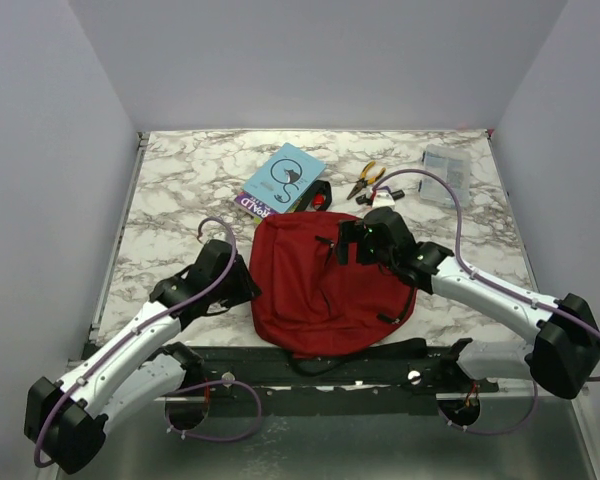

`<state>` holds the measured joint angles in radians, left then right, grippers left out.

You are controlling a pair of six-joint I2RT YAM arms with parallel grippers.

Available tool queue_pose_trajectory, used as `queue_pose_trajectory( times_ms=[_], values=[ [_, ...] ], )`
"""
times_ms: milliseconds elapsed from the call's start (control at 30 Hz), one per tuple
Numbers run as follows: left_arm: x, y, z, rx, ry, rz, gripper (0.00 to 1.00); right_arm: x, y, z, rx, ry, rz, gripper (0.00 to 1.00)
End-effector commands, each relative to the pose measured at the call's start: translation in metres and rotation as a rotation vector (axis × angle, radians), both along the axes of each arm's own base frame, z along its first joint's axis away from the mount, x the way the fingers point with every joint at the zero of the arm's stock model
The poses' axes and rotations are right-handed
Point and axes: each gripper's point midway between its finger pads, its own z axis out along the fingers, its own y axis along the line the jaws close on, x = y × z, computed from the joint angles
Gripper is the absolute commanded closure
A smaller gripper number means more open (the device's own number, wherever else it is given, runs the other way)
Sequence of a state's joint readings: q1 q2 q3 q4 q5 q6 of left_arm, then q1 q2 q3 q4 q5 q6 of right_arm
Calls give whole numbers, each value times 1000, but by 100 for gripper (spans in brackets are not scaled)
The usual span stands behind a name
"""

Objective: Pack the student bag
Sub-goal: Move the student bag to the center of the board, then unzip the student bag at the center of the board.

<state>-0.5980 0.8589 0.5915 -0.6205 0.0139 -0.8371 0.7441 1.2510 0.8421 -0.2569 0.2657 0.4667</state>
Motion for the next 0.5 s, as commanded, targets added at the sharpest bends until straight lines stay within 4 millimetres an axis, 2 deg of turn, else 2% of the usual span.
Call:
queue_pose_trajectory(
  times_ms=[0,167,367,467],
  values=[
    [11,14,18,14,-75,76,54,-1,4,4,22,10,13,0],
    [16,-1,44,-48,-123,13,21,-2,-13,2,-19,-9,-38,0],
    [32,-51,82,-163,-161,-211,8,6,-33,10,-20,-73,-119,0],
    [47,-72,88,-155,-136,-308,4,11,-31,12,62,-66,-95,0]
  ],
)
